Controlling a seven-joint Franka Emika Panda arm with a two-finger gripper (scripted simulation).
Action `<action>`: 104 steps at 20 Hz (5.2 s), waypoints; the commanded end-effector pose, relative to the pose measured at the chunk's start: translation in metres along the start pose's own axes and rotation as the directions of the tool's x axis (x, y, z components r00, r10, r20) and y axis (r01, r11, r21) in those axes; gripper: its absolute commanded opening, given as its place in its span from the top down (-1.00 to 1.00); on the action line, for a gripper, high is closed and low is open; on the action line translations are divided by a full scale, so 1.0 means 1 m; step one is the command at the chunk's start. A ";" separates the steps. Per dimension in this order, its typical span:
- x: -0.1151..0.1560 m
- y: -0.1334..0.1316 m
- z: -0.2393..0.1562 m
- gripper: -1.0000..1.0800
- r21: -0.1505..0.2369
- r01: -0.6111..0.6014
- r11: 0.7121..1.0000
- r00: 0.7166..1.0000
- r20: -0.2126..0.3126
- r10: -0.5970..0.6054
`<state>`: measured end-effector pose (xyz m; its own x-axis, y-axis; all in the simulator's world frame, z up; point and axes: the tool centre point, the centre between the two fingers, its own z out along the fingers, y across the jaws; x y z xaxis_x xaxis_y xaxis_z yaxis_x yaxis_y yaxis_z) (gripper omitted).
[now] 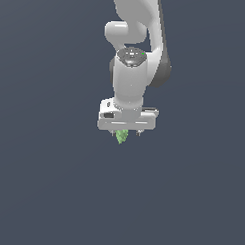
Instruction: Pick up the object and move it to a goal position.
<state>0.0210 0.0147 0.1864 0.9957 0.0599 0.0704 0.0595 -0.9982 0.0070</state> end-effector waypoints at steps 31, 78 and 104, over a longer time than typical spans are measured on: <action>-0.048 0.016 0.031 -0.92 0.015 0.215 0.976 0.976 0.020 -0.216; -0.111 0.013 0.115 1.00 0.037 0.438 0.898 0.896 0.060 -0.439; -0.087 -0.033 -0.033 1.00 0.037 0.439 0.898 0.896 0.060 -0.440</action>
<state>-0.0701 0.0398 0.2025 0.8698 0.4934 0.0014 0.4934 -0.8698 0.0011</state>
